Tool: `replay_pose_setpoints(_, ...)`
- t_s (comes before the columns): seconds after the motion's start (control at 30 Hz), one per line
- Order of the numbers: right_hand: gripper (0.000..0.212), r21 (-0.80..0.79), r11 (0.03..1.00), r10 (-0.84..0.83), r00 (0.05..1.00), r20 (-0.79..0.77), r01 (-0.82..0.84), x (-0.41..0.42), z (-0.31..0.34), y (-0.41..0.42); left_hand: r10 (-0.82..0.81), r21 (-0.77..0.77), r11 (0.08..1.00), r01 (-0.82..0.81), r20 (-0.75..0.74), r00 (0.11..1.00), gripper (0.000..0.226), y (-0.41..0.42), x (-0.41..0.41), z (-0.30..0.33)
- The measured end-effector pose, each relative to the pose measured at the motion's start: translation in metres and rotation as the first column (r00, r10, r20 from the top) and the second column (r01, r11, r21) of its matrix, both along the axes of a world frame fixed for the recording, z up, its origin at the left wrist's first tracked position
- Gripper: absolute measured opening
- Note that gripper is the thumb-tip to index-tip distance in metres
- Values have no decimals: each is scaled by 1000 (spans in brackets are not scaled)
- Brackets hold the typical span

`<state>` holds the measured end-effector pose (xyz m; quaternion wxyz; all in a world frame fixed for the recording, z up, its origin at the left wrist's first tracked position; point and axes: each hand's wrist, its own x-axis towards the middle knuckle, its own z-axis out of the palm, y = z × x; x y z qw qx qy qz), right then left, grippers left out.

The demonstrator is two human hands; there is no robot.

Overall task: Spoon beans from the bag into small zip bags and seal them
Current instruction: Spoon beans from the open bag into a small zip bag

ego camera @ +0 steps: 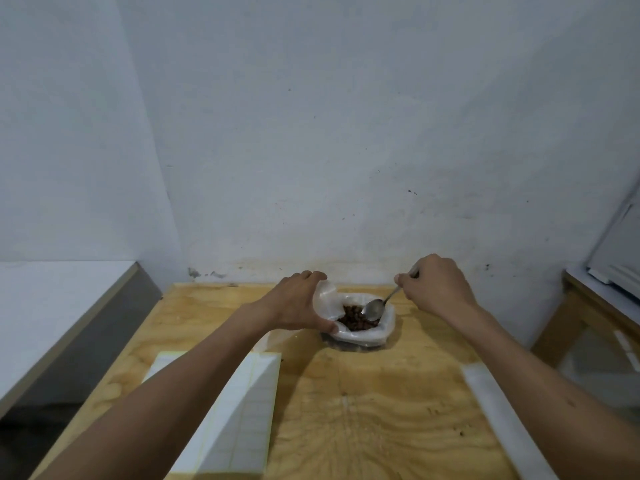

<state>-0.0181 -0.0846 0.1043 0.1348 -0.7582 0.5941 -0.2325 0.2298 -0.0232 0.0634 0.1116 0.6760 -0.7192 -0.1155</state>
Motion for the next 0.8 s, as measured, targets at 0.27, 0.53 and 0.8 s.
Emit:
replay_pose_setpoints(0.27, 29, 435, 899, -216, 914, 344, 49, 3, -34, -3, 3, -24, 1000, -4, -25, 1000, 105, 1, -6, -11)
replay_pose_setpoints(0.53, 24, 480, 877, -261, 853, 453, 14, -15, -16, -6, 8, -52, 998, -17, -164, 986, 104, 8, 15, -5)
replay_pose_setpoints(0.8, 22, 438, 899, -236, 829, 507, -12, -10, 4, -12, 14, -41, 999, -22, -200, 980, 103, 12, 16, -4)
